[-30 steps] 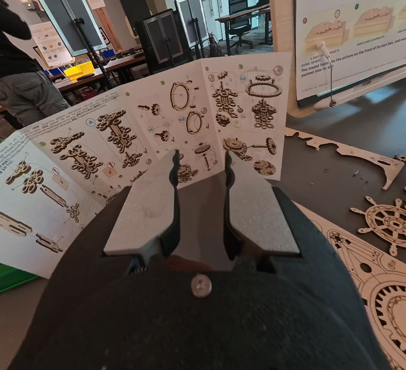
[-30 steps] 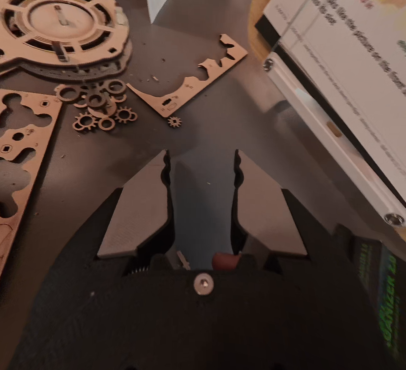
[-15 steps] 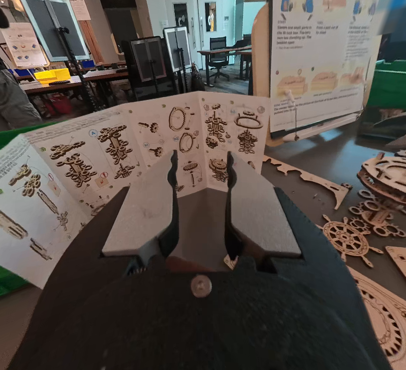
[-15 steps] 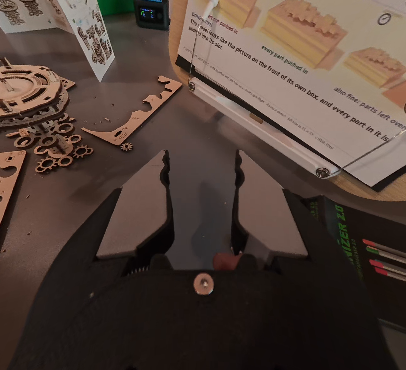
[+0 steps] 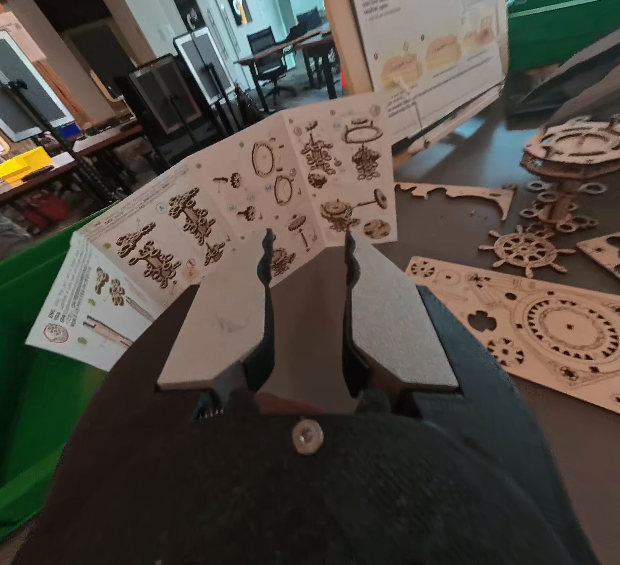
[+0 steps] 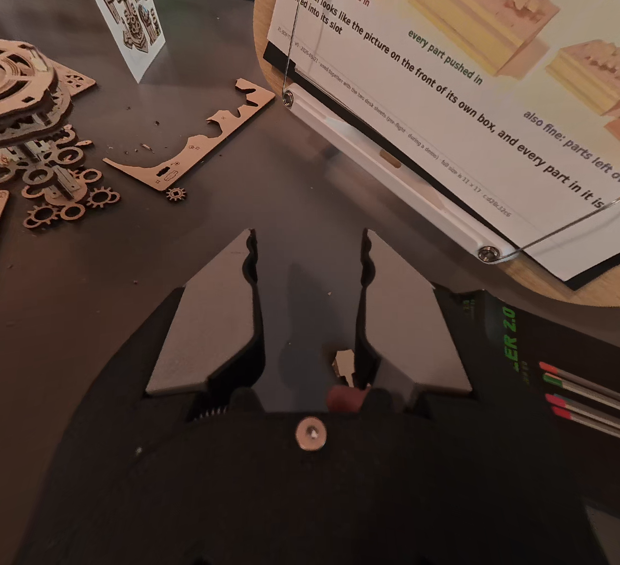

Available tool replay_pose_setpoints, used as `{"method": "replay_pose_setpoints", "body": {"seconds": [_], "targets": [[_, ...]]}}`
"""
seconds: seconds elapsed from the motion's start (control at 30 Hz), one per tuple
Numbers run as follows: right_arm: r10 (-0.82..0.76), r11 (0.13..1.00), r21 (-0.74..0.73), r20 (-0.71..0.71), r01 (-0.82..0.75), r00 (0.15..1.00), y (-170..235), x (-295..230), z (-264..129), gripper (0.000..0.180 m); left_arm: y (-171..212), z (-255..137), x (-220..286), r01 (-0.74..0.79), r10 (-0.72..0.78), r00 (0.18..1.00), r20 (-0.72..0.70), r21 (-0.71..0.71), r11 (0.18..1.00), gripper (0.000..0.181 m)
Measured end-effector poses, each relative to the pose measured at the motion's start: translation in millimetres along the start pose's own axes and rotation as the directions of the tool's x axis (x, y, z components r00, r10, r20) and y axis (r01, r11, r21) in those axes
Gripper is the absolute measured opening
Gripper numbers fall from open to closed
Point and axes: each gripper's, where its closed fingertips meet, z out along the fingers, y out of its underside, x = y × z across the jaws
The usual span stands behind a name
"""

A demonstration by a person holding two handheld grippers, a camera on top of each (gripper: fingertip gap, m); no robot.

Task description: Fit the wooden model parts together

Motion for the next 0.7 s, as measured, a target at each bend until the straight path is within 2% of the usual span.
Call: {"method": "replay_pose_setpoints", "body": {"seconds": [0.07,0.2,0.33,0.53,0.7], "targets": [[0.013,1.000,-0.010,0.006,-0.013,1.000,1.3,0.0,1.7,0.060,13.1,2.5,-6.6,-0.039,0.042,0.998,0.049,-0.064,0.997,0.034],[0.006,0.999,-0.041,0.011,-0.005,1.000,5.1,-1.2,5.2,0.060,40.3,8.7,-7.7,-0.047,0.055,0.998,0.037,-0.183,0.982,0.037],[-0.006,0.999,-0.046,0.004,0.006,1.000,5.7,-1.3,5.5,0.060,44.4,10.6,-4.1,0.006,-0.005,1.000,0.007,-0.192,0.981,0.039],[-0.013,0.999,-0.041,-0.014,0.013,1.000,5.0,0.2,4.7,0.061,51.3,13.0,-1.4,-0.016,0.019,1.000,0.010,-0.223,0.975,0.040],[-0.011,0.999,-0.035,-0.022,0.010,1.000,4.5,1.4,4.1,0.061,59.5,13.9,-9.2,0.025,-0.017,0.999,0.036,-0.257,0.966,0.040]]}}
